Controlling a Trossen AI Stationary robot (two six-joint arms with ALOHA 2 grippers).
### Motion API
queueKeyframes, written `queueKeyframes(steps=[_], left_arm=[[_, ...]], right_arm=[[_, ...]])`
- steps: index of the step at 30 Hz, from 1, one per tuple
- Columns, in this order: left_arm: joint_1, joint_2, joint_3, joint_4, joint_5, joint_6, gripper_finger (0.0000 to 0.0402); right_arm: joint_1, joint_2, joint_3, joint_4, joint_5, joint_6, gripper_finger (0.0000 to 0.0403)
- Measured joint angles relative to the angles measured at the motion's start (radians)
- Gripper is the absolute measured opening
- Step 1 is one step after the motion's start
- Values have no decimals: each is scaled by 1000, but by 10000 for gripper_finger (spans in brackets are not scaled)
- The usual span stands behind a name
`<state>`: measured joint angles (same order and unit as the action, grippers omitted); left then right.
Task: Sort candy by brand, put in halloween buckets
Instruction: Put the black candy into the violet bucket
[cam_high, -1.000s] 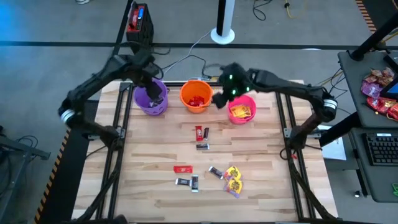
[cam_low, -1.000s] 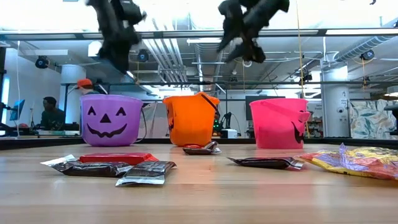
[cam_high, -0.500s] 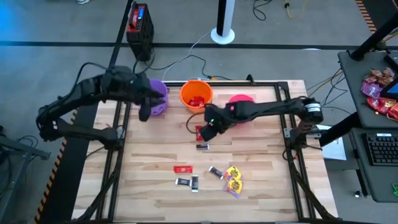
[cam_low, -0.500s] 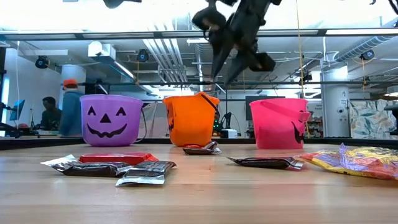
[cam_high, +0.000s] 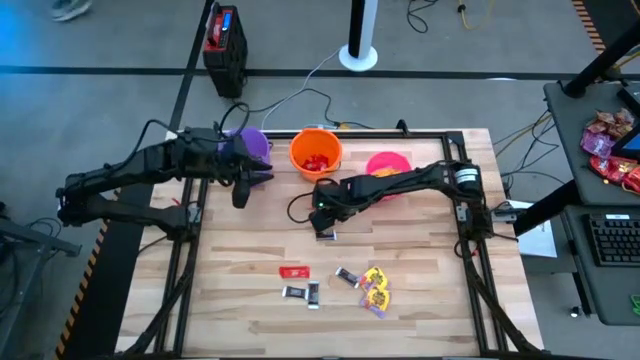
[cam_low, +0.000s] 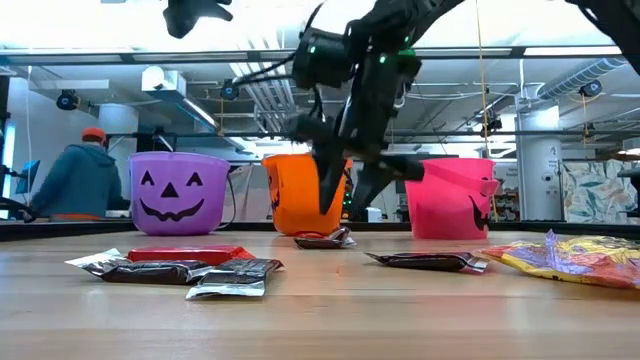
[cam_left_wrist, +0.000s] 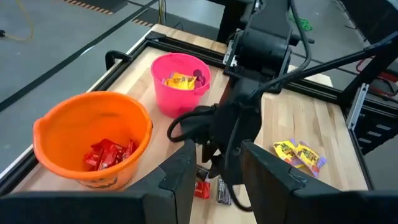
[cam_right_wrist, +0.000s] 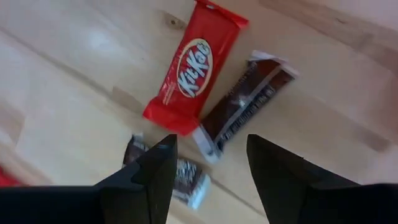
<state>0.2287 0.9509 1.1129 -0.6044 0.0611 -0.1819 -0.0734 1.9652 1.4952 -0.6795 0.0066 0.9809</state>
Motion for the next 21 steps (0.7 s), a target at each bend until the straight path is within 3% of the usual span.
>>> queueKeyframes(steps=[11,21], left_arm=[[0,4,-3,8,-2,9,109],[0,4,-41,5,-37,52,109]], right_arm=[[-1,77,0,26,43,4,142],[1,42,-3,31,60,-83,19]])
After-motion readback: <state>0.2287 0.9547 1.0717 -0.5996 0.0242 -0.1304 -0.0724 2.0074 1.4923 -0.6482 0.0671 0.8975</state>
